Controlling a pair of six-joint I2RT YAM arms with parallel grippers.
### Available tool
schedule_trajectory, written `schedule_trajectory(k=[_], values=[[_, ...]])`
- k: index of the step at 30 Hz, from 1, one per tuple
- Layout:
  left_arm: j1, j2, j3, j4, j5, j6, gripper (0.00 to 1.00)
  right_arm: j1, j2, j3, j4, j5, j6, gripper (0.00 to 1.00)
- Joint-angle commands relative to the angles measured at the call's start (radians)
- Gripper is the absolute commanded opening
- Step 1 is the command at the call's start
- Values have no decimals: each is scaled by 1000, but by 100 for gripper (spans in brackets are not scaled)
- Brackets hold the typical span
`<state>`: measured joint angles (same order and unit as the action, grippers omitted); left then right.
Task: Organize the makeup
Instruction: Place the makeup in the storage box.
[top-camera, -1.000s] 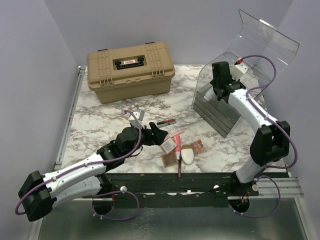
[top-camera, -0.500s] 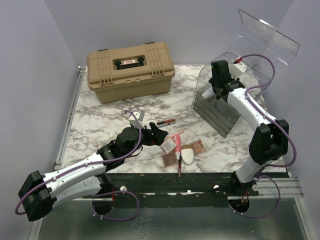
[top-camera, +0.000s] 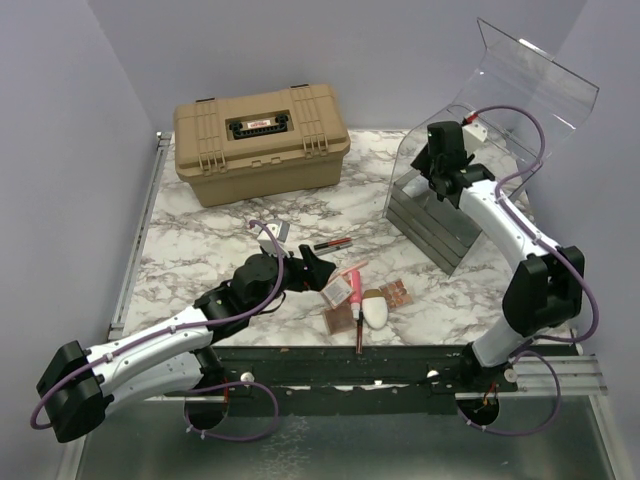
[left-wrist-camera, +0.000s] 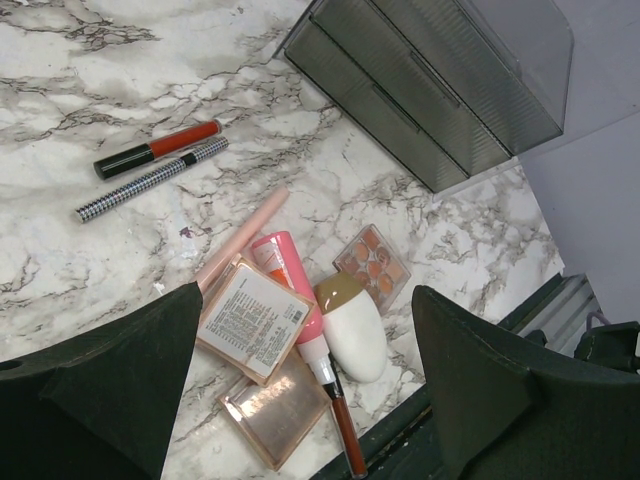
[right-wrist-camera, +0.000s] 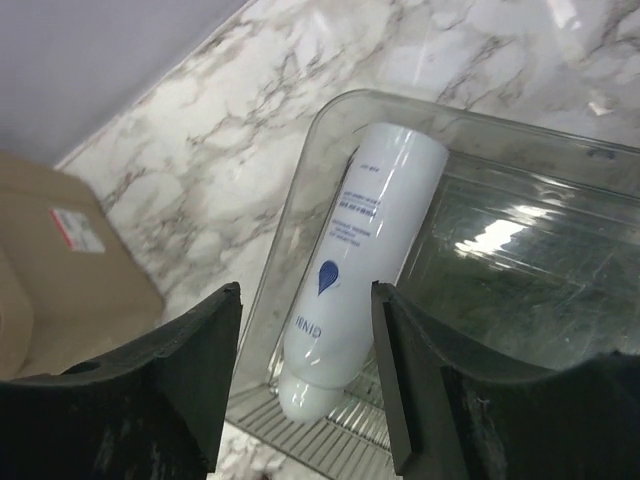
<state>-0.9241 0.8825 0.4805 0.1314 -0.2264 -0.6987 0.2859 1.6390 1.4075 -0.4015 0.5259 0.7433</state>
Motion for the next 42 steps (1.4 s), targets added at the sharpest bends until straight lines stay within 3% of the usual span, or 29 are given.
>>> schedule_trajectory(k=[1,5,10,16,19,24,32,42], values=[[4,7,4,-3,11,-1,88,-5,-92,-35,54,-187,-147,62],[4,29,-4,-4,5,-10,90,-6,-175,-41,62,-309,-259,67],[3,64,-1,-3,18,-5,91,-6,-264,-67,26,-568,-384,70],[4,109,18,-5,63,31,93,-4,-366,-141,-40,-900,-438,70],[4,147,32,-40,45,24,92,13,-397,-192,-95,-959,-427,69],[5,196,29,-78,-2,-34,92,122,-442,-262,-157,-913,-427,67],[5,169,12,-114,-105,-108,91,359,-406,-277,-303,-631,-442,67],[24,23,-13,-251,-253,-156,91,472,-301,-393,-211,-537,-351,59]])
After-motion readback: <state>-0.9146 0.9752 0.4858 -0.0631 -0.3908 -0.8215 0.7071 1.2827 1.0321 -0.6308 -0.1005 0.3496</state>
